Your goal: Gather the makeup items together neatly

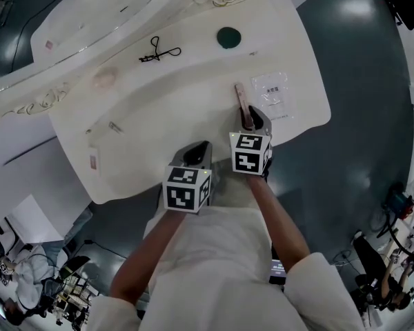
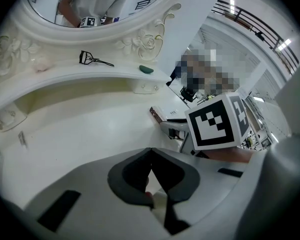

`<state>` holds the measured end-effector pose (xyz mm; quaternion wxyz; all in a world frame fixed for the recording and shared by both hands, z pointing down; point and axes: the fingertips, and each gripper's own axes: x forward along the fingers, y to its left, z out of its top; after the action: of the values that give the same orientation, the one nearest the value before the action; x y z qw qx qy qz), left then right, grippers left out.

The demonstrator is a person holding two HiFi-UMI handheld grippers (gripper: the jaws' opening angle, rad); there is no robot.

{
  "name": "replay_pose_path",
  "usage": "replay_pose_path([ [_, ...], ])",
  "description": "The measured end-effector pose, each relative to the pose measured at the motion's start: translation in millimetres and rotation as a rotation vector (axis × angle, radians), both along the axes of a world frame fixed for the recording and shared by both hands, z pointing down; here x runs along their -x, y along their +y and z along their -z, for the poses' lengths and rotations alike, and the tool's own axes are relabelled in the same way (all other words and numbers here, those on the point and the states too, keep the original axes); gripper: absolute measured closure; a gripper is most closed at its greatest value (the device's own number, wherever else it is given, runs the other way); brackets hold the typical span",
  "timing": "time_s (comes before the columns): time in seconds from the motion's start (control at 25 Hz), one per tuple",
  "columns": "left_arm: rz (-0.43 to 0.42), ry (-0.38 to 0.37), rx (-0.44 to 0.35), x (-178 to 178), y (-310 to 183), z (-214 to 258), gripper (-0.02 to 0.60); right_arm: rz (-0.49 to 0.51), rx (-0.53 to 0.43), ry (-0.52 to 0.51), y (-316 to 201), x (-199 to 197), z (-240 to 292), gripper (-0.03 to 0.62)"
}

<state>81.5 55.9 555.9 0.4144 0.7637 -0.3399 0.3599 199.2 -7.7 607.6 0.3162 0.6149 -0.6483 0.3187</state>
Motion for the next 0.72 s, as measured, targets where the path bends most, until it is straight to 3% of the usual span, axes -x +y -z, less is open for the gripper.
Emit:
replay_pose_path([
  [0.72,0.02,-0.004,0.003,5.3,6.7,-1.6,0.572,0.052,0.007,0.009,0.3,-1.8,-7.6,0.499],
])
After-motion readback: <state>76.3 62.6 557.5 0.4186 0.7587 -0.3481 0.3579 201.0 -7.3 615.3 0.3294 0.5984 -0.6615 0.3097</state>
